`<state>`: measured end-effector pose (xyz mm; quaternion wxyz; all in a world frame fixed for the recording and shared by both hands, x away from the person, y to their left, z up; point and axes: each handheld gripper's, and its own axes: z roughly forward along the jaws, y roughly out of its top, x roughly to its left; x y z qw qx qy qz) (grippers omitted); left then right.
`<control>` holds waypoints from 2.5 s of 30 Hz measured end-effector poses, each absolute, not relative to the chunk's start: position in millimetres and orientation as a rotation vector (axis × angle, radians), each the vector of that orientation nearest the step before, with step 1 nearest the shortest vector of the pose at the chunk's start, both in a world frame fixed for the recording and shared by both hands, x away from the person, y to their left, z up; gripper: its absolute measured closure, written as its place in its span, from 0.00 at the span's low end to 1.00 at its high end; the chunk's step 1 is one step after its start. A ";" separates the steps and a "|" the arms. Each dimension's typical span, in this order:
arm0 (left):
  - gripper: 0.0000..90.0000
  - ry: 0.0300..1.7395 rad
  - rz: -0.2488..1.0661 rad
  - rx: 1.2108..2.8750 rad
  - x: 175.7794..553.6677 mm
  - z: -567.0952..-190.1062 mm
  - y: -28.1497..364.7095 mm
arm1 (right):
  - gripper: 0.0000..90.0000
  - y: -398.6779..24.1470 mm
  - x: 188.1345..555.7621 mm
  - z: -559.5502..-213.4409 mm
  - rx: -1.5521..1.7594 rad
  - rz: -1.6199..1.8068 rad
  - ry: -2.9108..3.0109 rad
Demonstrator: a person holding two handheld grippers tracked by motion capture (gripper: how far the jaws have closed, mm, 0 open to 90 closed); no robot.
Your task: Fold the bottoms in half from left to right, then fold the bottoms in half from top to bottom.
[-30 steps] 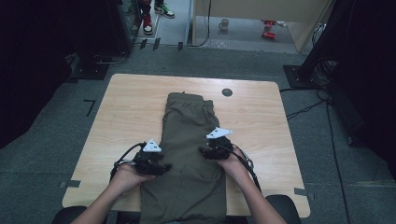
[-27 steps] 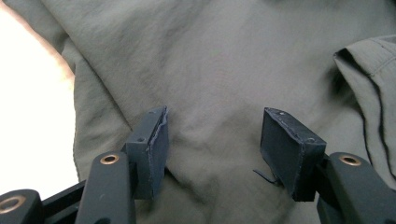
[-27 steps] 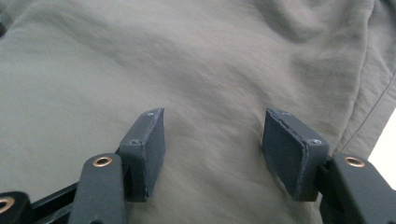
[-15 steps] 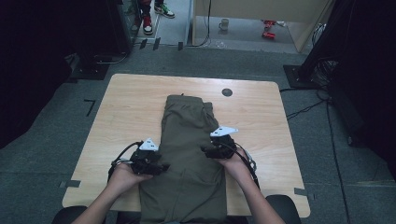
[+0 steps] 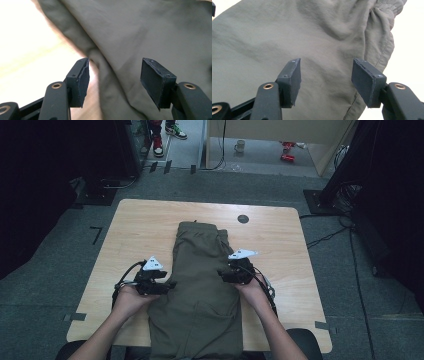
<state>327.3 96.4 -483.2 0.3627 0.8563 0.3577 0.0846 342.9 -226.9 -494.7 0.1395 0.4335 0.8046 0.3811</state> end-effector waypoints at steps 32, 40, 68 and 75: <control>0.44 0.921 0.226 2.191 427.4 -468.4 85.7 | 0.41 -240.3 428.1 -484.9 1.318 1.135 2.280; 0.44 0.911 0.199 2.204 453.3 -472.9 73.9 | 0.40 -244.8 442.0 -487.4 1.353 1.196 2.237; 0.40 1.016 0.201 2.127 480.5 -498.7 64.9 | 0.15 -219.2 466.3 -509.5 1.379 1.037 2.348; 0.40 1.032 0.146 2.132 481.0 -505.0 60.7 | 0.20 -221.6 468.9 -512.6 1.414 1.041 2.297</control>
